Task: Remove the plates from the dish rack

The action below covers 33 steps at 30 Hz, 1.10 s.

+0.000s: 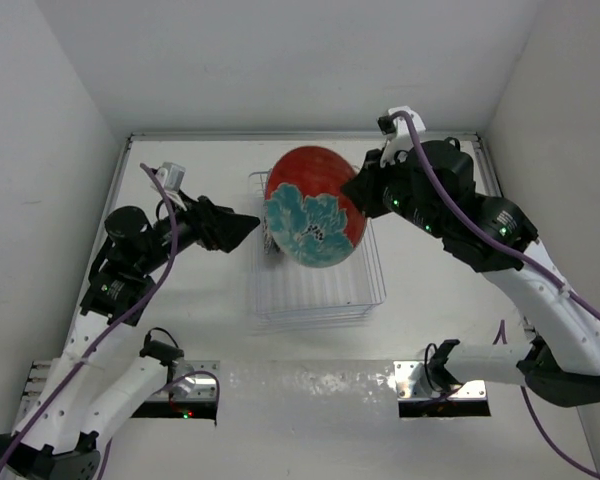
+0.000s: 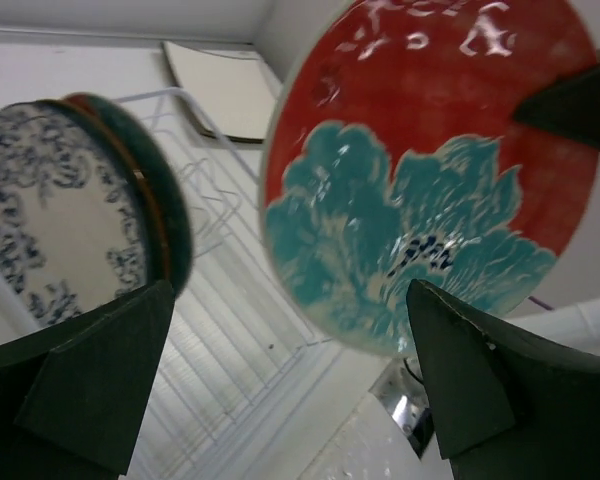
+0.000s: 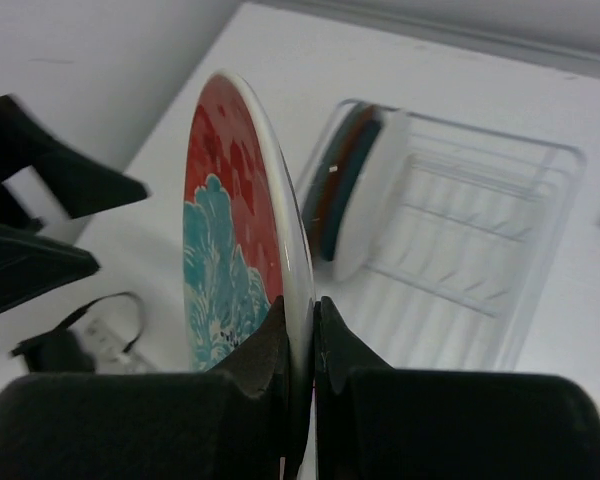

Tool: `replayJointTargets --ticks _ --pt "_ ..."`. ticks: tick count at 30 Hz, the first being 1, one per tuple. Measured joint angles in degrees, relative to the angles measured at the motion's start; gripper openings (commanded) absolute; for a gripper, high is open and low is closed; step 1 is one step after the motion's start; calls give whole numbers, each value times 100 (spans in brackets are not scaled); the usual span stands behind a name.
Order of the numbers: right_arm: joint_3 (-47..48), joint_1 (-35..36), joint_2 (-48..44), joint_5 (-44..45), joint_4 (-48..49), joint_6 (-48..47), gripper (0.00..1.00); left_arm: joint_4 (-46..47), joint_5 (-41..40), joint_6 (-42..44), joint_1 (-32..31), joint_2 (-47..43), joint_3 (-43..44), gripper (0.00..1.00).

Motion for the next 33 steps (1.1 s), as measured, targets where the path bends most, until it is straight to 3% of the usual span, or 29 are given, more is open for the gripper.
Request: replayJointTargets --ticks 3,8,11,12,14,15,19,20,24,26,27,33 --pt "-269 4 -120 -741 179 208 0 459 621 -140 0 26 -157 94" --pt "-728 2 -144 -1513 667 542 0 1093 1362 -481 0 160 -433 74" --pt "-929 0 -133 -1698 850 651 0 1110 1469 -527 0 258 -444 47" --pt "-949 -2 -136 -1744 887 673 0 1088 1458 -531 17 269 -459 29" --pt "-949 -59 -146 -1794 949 684 0 1010 1366 -527 72 295 -472 15" --pt "-953 -94 -160 -1773 946 625 0 994 1397 -575 76 293 -472 1" --pt "-1110 -387 -293 -2070 1084 619 2 940 1408 -879 81 142 -437 0" --pt "-1200 -474 -348 -2164 1193 664 7 931 1344 -892 70 96 -422 0" --pt "-1799 -1005 -483 -2702 1875 1228 49 892 885 -977 -31 -105 -367 0" --pt "-2070 -1346 -483 -2669 2238 1469 60 717 625 -979 -57 -188 -313 0" --pt "-2164 -1523 -483 -2656 2352 1578 72 542 407 -975 -57 -216 -284 0" --pt "-2275 -1823 -503 -2643 2686 1829 90 -186 -588 -1351 -31 -186 188 0"
